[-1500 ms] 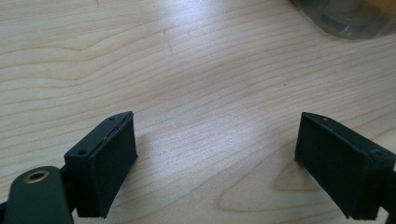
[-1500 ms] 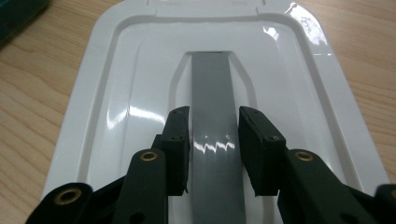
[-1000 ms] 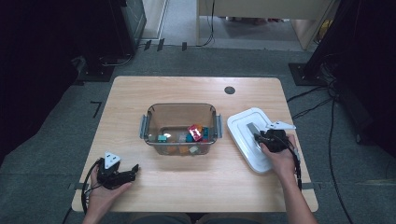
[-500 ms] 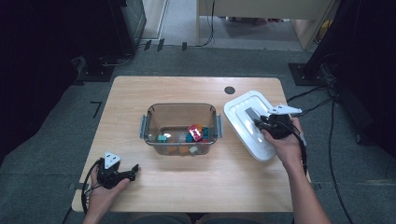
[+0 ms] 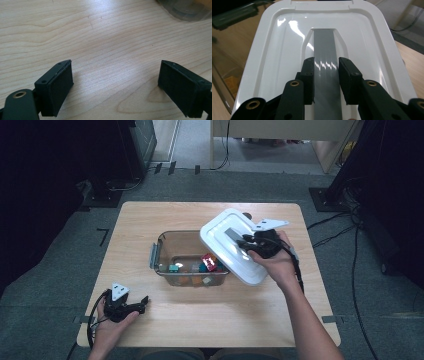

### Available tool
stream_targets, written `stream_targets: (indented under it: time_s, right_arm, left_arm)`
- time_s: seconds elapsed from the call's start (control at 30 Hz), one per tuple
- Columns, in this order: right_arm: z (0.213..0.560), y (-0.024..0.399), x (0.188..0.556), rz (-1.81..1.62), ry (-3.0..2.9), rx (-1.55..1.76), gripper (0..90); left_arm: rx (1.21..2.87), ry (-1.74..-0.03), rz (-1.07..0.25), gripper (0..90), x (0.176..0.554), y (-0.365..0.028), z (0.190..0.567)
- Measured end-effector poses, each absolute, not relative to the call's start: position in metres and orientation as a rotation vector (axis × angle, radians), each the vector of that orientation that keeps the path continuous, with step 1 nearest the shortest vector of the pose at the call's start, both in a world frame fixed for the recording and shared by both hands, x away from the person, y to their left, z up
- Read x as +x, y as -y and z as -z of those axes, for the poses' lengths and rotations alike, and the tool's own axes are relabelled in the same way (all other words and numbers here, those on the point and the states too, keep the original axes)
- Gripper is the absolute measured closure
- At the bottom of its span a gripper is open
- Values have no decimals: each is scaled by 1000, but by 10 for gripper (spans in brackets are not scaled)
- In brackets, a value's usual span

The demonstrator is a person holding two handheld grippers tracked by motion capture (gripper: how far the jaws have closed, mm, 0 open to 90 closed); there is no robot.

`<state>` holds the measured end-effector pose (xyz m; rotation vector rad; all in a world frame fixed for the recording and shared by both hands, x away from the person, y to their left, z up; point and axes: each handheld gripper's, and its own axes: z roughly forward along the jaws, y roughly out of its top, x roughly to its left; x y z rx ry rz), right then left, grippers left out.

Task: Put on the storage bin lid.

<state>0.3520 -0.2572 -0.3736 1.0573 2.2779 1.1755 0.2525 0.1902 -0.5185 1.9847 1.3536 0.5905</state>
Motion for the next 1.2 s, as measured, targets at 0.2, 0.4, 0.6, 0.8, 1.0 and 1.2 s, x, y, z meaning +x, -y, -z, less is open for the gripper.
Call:
stream_targets:
  time_s: [0.2,0.4,0.6,0.8,1.0,1.2]
  right_arm:
    - [379,208,359,-1193,-2411,905,681]
    - [382,171,363,-1204,-2506,780,681]
    - [381,151,367,-1203,-2565,684,681]
    - [382,141,370,-1235,-2574,677,673]
    - [372,155,364,-1290,-2479,775,552]
    - [363,190,350,-1158,-2283,1041,488]
  left_arm:
    - [1984,-1354,-590,127,252,-190,519]
    - [1984,-1354,-589,127,252,-190,519]
    - [1984,-1354,-589,127,252,-190,519]
    - [1982,-1355,-588,128,252,-190,519]
    - [1970,-1356,-577,135,252,-193,518]
    - [1980,-1375,-584,145,254,-190,517]
